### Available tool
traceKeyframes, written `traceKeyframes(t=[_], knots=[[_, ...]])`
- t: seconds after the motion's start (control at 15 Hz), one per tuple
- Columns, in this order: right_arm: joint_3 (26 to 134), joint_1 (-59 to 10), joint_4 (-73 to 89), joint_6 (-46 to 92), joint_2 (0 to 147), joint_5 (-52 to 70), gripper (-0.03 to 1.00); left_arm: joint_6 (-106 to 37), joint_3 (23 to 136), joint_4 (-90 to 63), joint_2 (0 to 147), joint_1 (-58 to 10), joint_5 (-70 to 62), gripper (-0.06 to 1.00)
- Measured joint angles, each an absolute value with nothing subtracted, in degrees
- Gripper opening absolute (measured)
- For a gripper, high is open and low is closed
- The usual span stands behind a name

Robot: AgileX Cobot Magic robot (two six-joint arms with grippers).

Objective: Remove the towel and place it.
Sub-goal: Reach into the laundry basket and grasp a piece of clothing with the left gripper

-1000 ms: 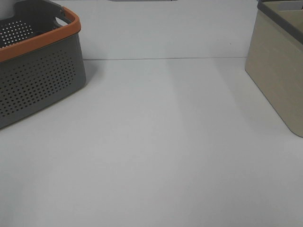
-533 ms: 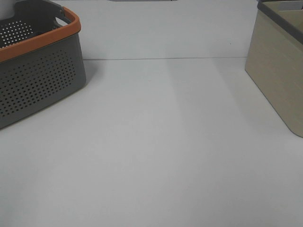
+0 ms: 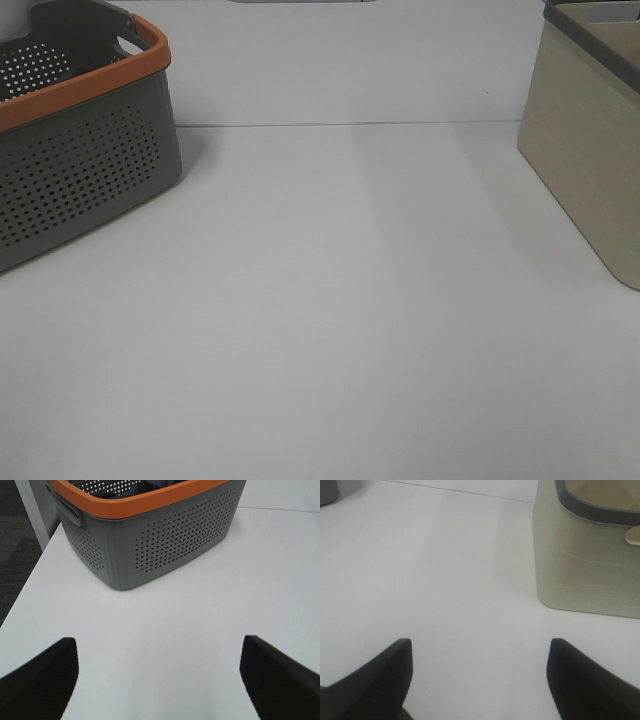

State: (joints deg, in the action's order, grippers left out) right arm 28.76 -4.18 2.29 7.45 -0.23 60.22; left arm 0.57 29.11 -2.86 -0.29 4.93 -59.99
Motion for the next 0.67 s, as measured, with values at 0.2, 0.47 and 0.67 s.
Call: traceKeyframes(t=[0.2, 0.47, 0.67], knots=[[28.8, -4.2, 2.3, 7.4, -0.2, 60.2, 0.74, 0.6, 29.1, -2.9, -0.3, 4.9, -60.0, 0.82], [28.8, -4.2, 2.3, 7.4, -0.2, 60.2, 0.74, 0.6, 29.1, -2.9, -0.3, 4.9, -60.0, 0.82], [28.8, -4.2, 2.3, 7.4, -0.2, 60.2, 0.74, 0.6, 29.1, -2.9, -0.3, 4.9, -60.0, 0.82]])
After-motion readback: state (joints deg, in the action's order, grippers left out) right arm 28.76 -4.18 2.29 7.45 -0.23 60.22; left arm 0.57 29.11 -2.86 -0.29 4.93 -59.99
